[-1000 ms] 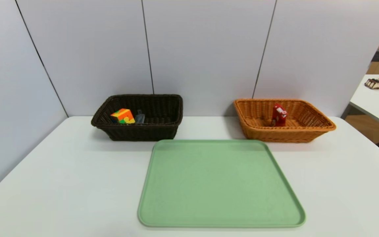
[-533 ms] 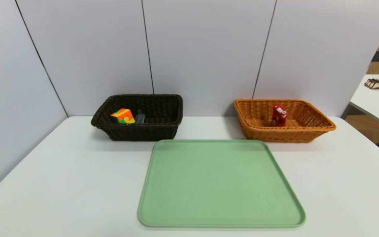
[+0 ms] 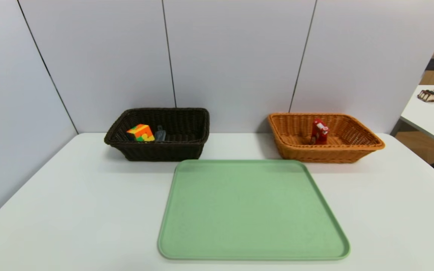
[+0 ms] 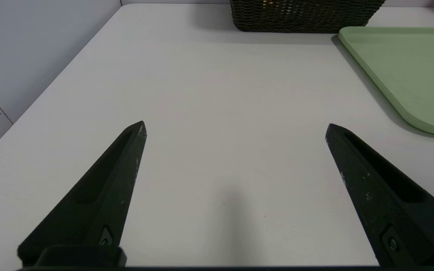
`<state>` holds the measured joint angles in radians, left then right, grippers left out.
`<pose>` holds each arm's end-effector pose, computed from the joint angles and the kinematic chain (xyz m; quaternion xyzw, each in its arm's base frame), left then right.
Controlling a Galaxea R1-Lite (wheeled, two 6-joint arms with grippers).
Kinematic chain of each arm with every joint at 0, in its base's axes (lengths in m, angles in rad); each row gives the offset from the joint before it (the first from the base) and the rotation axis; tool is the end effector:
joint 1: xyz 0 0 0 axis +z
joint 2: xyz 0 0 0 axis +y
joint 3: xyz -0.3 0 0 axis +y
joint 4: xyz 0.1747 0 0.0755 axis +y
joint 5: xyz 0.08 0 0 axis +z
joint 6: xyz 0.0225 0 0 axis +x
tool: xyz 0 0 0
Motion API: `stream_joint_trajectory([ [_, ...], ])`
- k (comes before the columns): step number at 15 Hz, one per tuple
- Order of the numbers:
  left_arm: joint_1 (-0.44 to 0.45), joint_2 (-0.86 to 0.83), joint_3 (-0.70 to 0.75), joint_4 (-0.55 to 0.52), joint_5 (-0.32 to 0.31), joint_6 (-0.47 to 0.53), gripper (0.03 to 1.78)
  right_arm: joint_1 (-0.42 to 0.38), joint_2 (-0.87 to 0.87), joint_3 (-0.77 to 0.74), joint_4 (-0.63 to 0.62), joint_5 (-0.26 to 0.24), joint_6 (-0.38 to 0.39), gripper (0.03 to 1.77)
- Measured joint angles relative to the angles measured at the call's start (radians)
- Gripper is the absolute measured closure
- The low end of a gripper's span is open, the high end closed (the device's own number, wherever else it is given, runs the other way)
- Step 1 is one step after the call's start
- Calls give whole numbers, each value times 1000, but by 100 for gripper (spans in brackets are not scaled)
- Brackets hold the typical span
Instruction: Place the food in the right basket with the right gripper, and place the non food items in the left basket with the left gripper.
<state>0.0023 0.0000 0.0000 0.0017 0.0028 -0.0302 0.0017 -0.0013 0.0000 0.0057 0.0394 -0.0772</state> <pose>-0.0228 0.0000 0.0753 -0.0151 0.0008 0.0026 0.9999 -0.0229 0.0008 0.0749 -0.0385 0.0014 0.0206 0.9990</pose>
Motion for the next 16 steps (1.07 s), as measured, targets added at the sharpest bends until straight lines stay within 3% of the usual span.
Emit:
stream_joint_trajectory([
  [11,0,0,0,0,0,0,12,0,0,0,-1,-13,30,10],
  [16,0,0,0,0,0,0,12,0,0,0,-3,-41,49,10],
])
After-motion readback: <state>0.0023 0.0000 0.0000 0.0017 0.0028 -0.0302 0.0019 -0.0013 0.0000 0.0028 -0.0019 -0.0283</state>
